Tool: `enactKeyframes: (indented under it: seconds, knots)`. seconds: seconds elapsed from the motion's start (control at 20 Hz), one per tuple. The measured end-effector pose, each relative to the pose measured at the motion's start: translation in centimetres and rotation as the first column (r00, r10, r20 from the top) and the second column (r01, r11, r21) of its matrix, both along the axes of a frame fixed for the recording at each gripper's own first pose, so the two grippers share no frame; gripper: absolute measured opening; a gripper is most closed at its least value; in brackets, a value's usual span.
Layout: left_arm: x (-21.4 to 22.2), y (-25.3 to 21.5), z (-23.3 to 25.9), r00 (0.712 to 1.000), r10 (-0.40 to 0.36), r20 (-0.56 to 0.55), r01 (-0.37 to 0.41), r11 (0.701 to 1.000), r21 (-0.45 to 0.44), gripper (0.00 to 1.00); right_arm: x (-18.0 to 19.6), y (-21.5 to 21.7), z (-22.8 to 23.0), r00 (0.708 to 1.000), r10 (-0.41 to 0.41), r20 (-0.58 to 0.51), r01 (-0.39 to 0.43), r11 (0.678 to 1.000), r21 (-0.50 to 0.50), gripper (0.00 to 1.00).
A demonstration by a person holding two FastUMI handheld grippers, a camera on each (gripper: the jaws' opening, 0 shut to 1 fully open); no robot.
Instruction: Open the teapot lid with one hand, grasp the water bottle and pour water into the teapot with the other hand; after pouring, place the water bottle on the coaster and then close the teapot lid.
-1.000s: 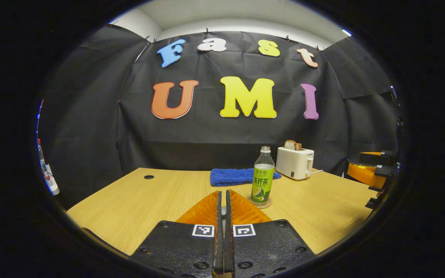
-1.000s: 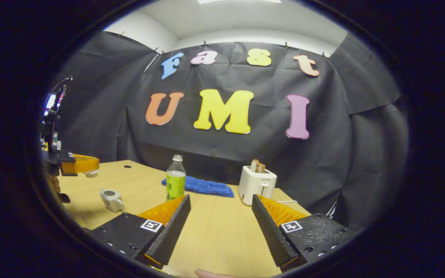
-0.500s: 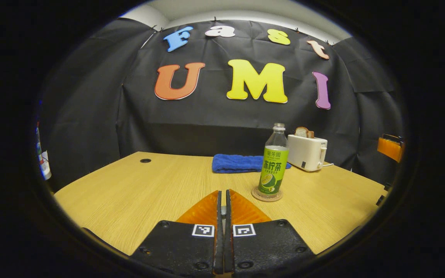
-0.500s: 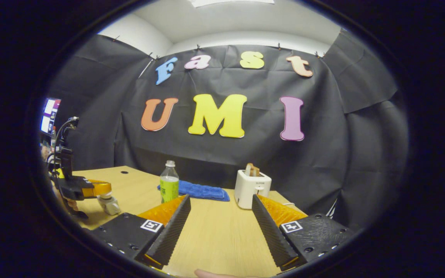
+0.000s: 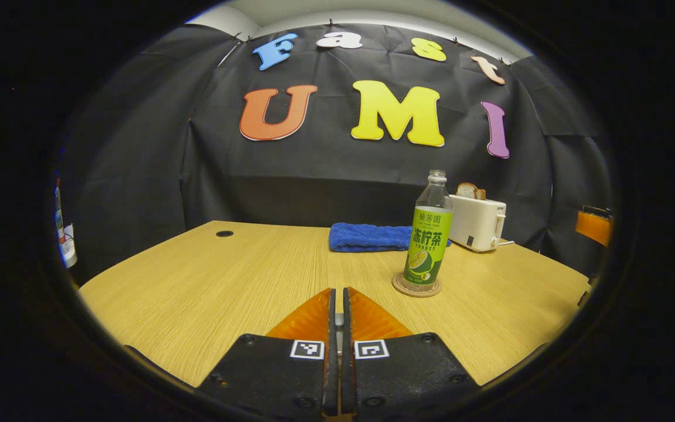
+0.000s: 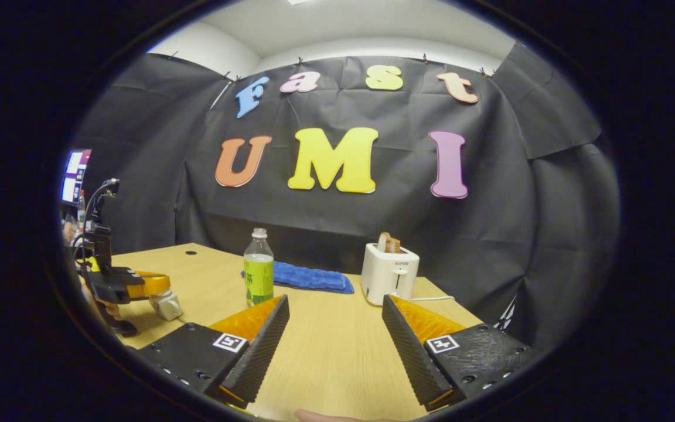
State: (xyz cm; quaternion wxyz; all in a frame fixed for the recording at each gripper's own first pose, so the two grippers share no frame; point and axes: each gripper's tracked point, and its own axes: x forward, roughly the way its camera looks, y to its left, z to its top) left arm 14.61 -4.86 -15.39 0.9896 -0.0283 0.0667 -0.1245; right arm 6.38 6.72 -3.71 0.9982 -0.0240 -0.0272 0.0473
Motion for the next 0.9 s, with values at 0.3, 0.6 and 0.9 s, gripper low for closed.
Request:
enactKeyframes:
  seconds: [0.3,0.6,0.9]
  knots:
    - [-0.4,-0.7,0.0,1.000,-0.021,-0.011,0.022,0.999,0.044,0.17,-0.3,-0.3,0.2,1.000,-0.009,0.009,0.010,1.000,-0.023,0.95]
    - [-1.3,-0.6,1.7,1.000,0.006,0.002,-0.006,0.994,0.105,0.41,-0.8,-0.9,1.1,0.999,-0.023,0.027,0.023,0.999,-0.025,0.96]
    - [-4.1,-1.4,5.9,0.999,-0.005,0.053,-0.002,0.993,0.121,0.67,-1.8,-1.4,1.7,0.999,-0.036,0.031,0.036,0.999,-0.020,0.95]
